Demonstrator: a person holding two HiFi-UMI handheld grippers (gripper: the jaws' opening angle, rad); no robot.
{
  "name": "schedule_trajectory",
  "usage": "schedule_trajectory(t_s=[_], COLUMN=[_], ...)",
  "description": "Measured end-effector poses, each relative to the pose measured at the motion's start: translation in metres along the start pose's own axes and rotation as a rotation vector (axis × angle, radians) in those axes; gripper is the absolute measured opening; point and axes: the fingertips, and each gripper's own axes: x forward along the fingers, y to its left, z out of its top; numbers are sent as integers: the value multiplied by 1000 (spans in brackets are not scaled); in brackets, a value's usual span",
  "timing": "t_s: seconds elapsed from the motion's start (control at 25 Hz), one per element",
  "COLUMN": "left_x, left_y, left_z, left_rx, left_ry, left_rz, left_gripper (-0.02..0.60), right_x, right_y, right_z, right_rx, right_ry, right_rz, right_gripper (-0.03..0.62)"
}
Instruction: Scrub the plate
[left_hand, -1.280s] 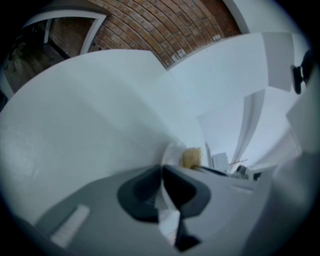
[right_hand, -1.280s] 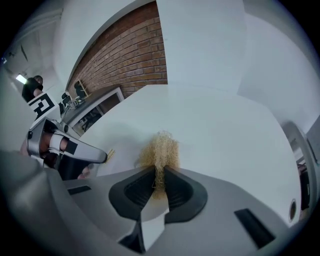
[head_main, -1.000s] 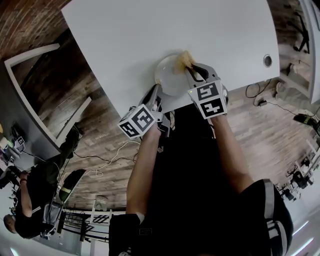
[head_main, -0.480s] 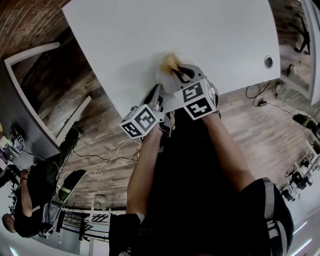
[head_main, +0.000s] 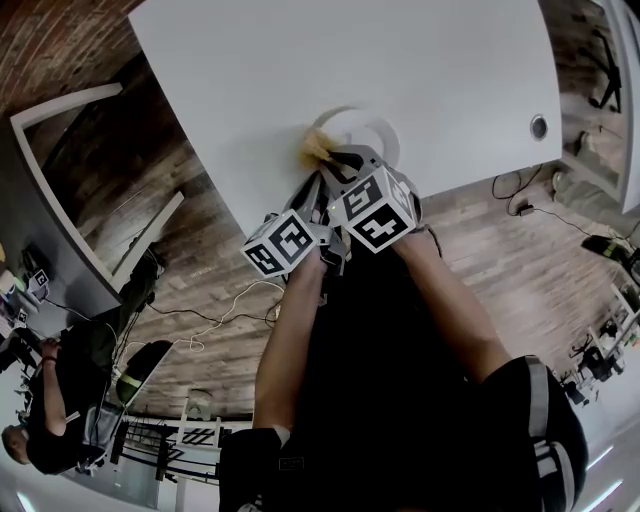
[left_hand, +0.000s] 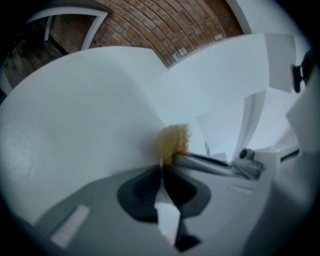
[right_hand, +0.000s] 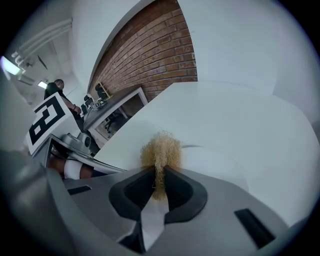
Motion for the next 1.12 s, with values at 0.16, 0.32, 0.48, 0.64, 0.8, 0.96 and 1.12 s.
schedule_trajectory(t_s=[0.16,0.32,0.48,0.64,0.8,0.96,1.12], left_x=[-1,-1,-1,-1,-1,-2,-2], left_y=[-2,-3,-2,0,-1,0,2], left_z=[0,-1,-1,0,0,0,0], left_rx=[13,13,6,-14,-19,-21,-36], left_ry=[-6,-10,-16,-20,-26,-30,-39], left_rz=[2,6,10,7,9,9,10], left_gripper=[20,20,20,20,20,20,20], right_x=[-2,0,1,-1,-8,-17,-29], right_y=[-1,-3,-14,-32,-51,-69,-83], right_z=[4,5,6,6,4,1,-12], right_rx=[-14,26,58,91,115,148,161], right_ry=[-9,-31,-38,-46,-48,-63,-40], right_rz=[17,26,7,-23,-68,-118,-175], right_gripper=[43,43,43,43,44,43,44])
